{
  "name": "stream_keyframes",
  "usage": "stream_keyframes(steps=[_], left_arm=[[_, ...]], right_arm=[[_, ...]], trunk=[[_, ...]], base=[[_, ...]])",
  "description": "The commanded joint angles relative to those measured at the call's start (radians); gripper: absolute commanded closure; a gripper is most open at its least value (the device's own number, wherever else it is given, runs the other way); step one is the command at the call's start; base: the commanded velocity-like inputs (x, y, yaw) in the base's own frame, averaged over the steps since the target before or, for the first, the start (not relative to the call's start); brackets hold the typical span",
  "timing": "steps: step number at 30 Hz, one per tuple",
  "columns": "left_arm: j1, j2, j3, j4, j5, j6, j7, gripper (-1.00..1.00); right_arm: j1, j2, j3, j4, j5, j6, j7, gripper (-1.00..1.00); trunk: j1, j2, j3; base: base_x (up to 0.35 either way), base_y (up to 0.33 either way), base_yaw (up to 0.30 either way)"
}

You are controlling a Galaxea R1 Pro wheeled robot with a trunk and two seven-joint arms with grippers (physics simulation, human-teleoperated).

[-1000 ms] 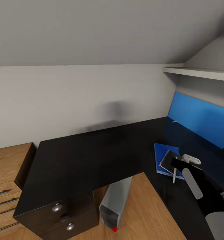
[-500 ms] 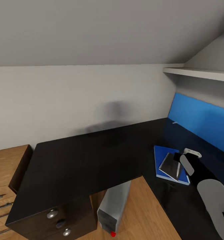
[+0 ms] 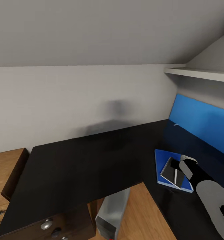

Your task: In the bedroom, organize the workspace by keeping the computer under the desk, ensuring the monitor is on the desk, placing the keyboard on the desk next to the monitor, placing the mouse on the desk next to the keyboard, moving the folder from the swivel chair onto the desk next to the mouse, stacking the notebook on top of the folder with the pen on top of the notebook, and positioning the swivel chair next to the desk.

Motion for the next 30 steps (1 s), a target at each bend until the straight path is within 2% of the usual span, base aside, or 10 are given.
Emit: stream_keyframes(steps=[1,8,14,23,30], left_arm=[[0.000,0.000,-0.001,-0.001,-0.002,-0.001,0.005,-1.00],[0.000,0.000,-0.001,-0.001,-0.002,0.000,0.004,-1.00],[0.000,0.000,-0.001,0.001,-0.002,0.002,0.003,-1.00],[0.000,0.000,-0.003,0.033,-0.003,0.001,0.005,-1.00],[0.000,0.000,-0.004,0.034,-0.003,-0.001,0.005,-1.00]], right_arm=[[0.000,0.000,0.000,-0.001,-0.010,0.004,-0.005,1.00],[0.000,0.001,-0.001,-0.001,-0.010,-0.004,-0.002,1.00],[0.000,0.001,-0.002,0.001,-0.010,-0.028,0.001,1.00],[0.000,-0.001,-0.003,0.003,-0.009,-0.030,0.003,1.00],[0.000,-0.002,-0.003,0.003,-0.009,-0.029,0.002,1.00]], trunk=[[0.000,-0.001,-0.001],[0.000,-0.001,-0.001],[0.000,-0.001,-0.001],[0.000,-0.001,-0.001],[-0.027,0.048,0.021]], base=[[0.039,0.000,0.000],[0.025,0.000,0.000],[0.168,0.000,0.000],[0.014,0.000,0.000],[0.000,0.000,0.000]])
